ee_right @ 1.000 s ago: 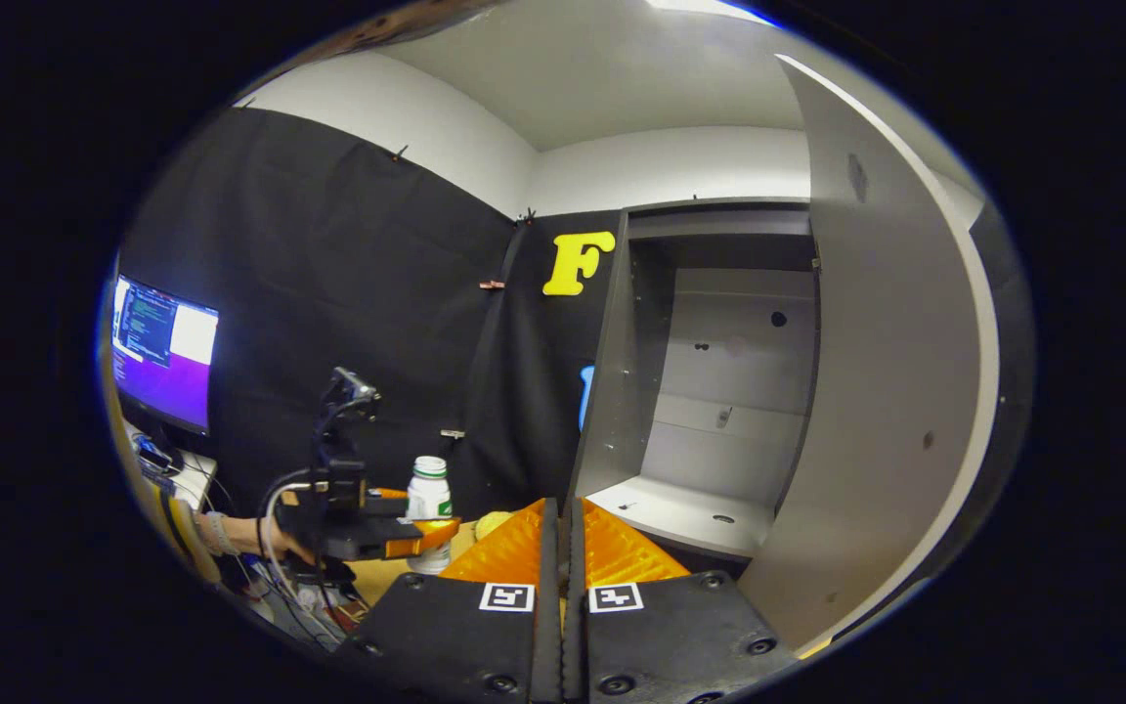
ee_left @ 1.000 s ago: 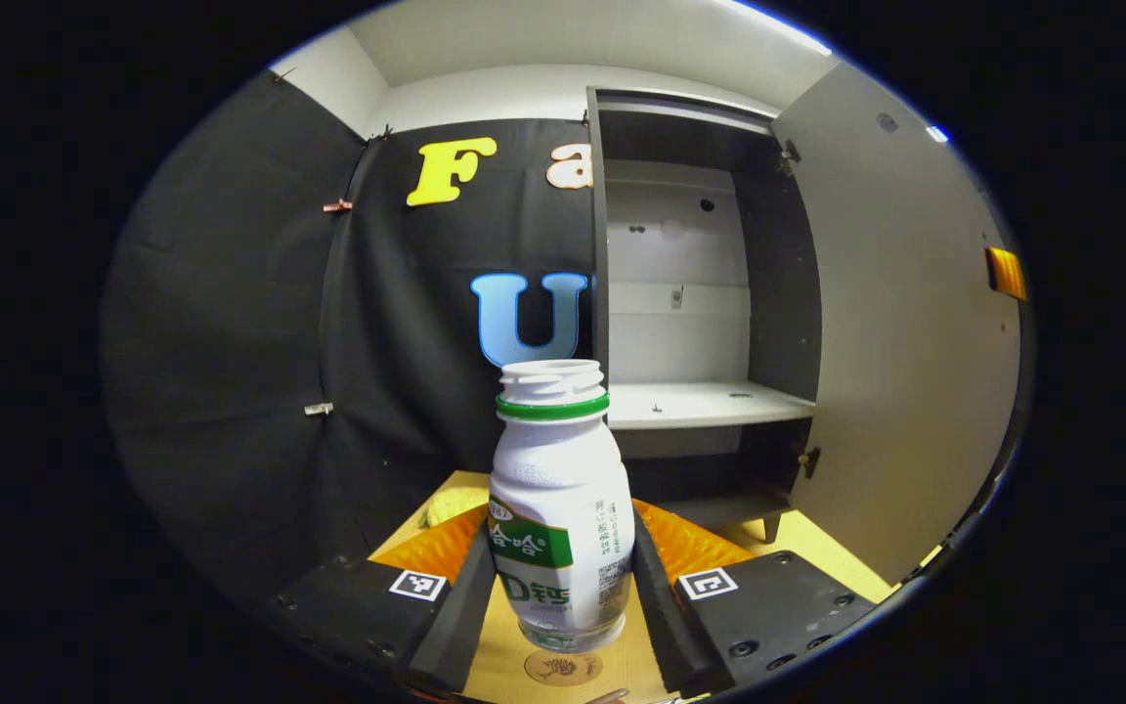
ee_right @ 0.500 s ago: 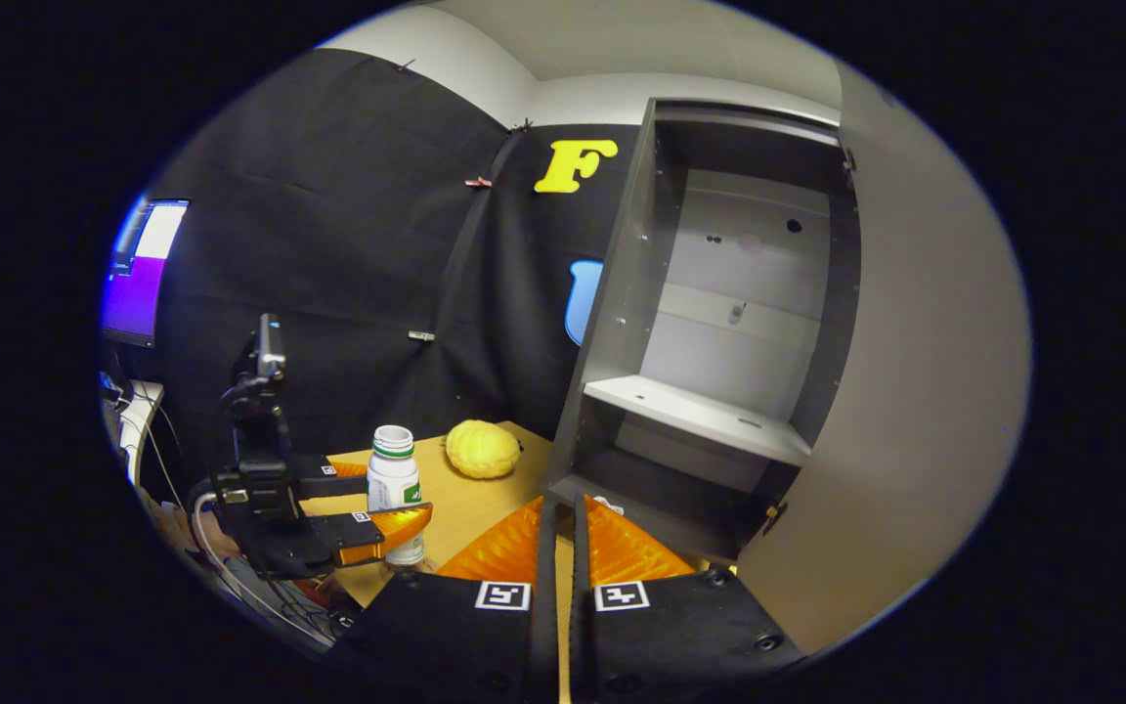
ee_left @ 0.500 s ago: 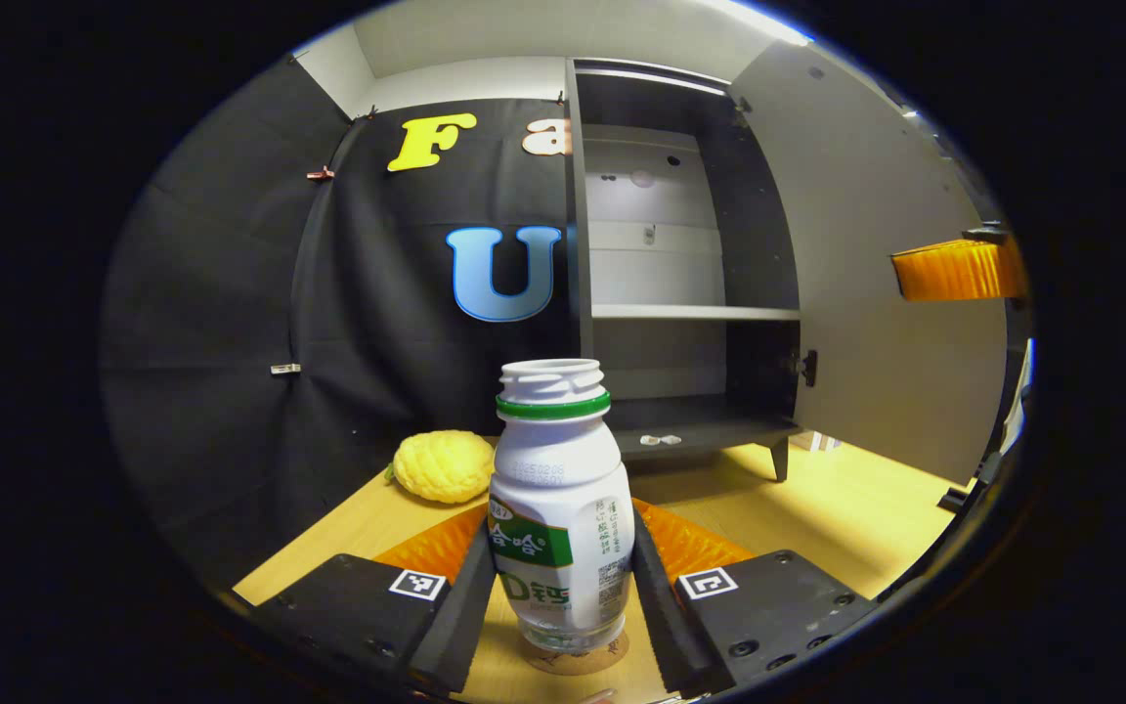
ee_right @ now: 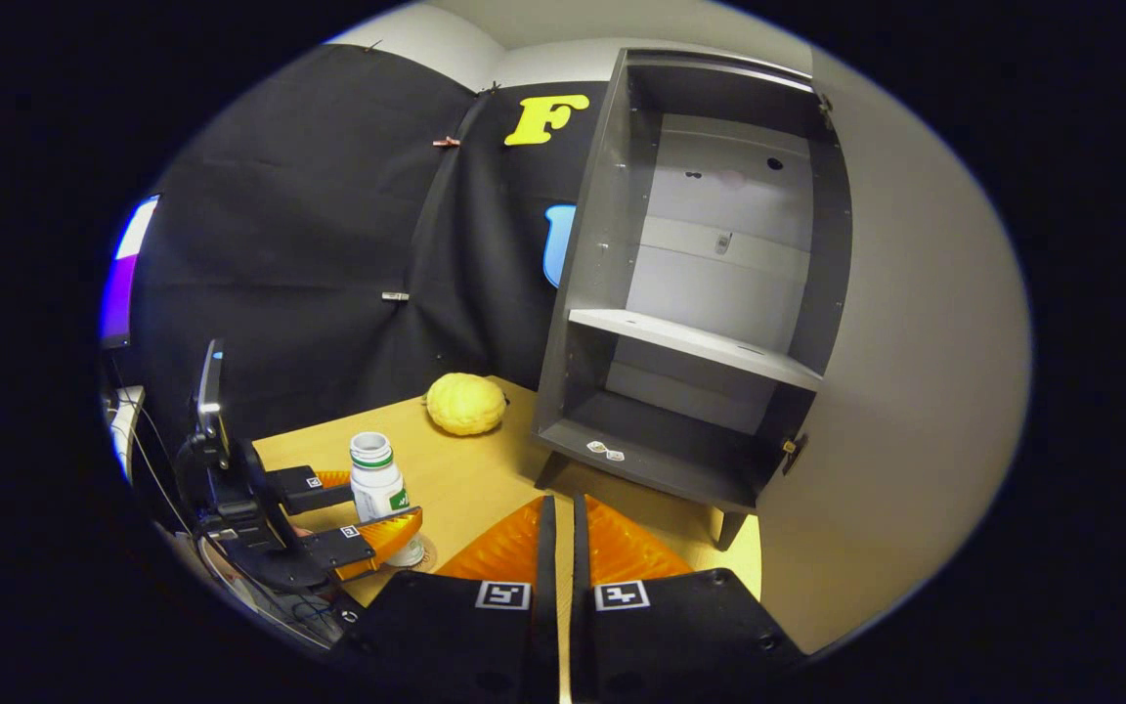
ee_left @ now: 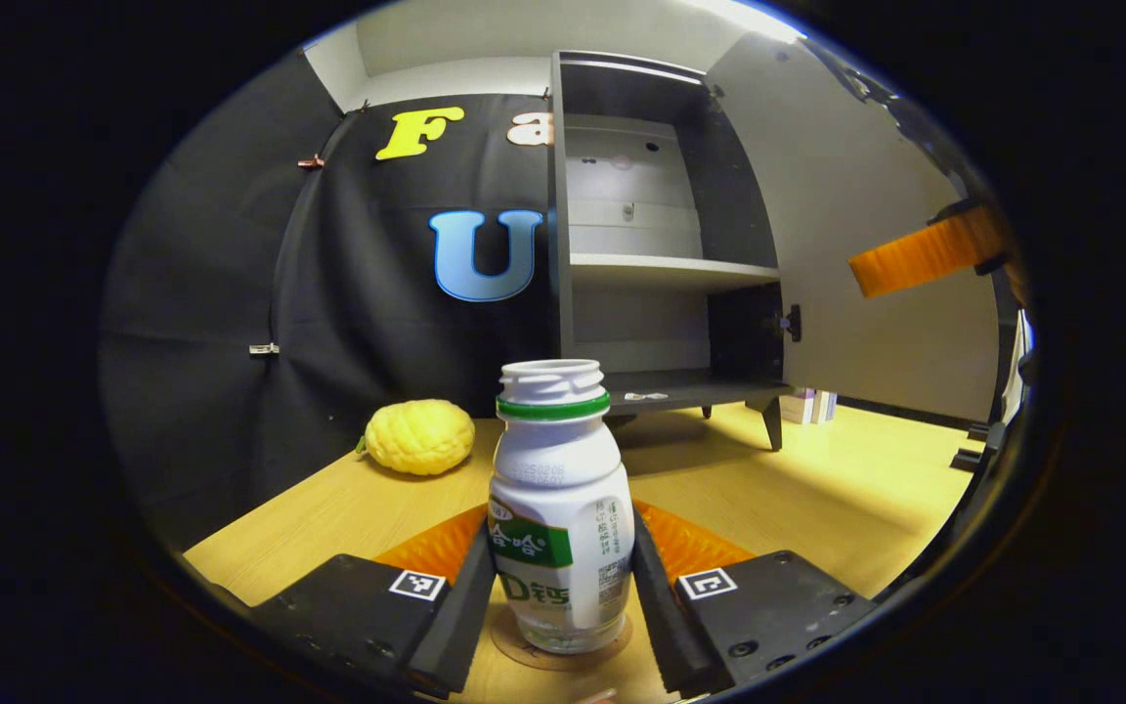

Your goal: Open the cabinet door with the right hand, grasp the bottle in the cabinet with the left hand and place it on the coaster, then close the cabinet door with the right hand.

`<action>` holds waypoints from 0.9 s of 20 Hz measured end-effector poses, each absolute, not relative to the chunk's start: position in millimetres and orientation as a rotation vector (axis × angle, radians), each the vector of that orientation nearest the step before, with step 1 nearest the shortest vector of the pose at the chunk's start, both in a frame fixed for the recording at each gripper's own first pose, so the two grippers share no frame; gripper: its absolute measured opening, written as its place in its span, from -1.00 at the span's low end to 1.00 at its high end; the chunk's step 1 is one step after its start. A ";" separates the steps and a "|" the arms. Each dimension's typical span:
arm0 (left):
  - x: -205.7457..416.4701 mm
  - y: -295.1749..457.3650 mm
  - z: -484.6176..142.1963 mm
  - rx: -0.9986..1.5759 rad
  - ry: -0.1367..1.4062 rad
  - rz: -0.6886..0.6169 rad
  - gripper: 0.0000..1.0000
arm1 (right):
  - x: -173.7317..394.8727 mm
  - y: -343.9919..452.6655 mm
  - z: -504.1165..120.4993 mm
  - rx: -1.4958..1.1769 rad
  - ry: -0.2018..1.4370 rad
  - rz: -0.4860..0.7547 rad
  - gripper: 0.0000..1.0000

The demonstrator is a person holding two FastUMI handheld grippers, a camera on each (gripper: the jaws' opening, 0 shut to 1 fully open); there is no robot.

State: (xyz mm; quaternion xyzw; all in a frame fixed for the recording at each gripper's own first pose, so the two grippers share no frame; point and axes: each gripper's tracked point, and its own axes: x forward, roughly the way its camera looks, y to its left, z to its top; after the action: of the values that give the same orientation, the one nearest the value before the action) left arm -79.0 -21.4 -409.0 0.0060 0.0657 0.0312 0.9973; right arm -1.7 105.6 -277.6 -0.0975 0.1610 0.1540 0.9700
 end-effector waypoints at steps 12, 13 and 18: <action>-76.6 -21.1 -396.1 0.064 0.111 0.084 0.93 | 4.6 110.5 -286.1 -0.192 0.361 0.354 -0.81; -73.9 -21.5 -386.2 0.076 0.104 0.081 0.93 | 4.9 108.5 -281.4 -0.189 0.357 0.351 -0.81; -62.1 -26.1 -298.2 0.163 0.018 0.062 0.93 | 5.9 88.4 -244.9 -0.180 0.327 0.300 -0.81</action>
State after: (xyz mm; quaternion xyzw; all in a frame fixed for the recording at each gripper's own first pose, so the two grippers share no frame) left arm -62.1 -26.1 -298.2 0.0813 0.0088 0.0309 0.9962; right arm 5.9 88.4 -244.9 -0.0893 0.1620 0.1486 0.9714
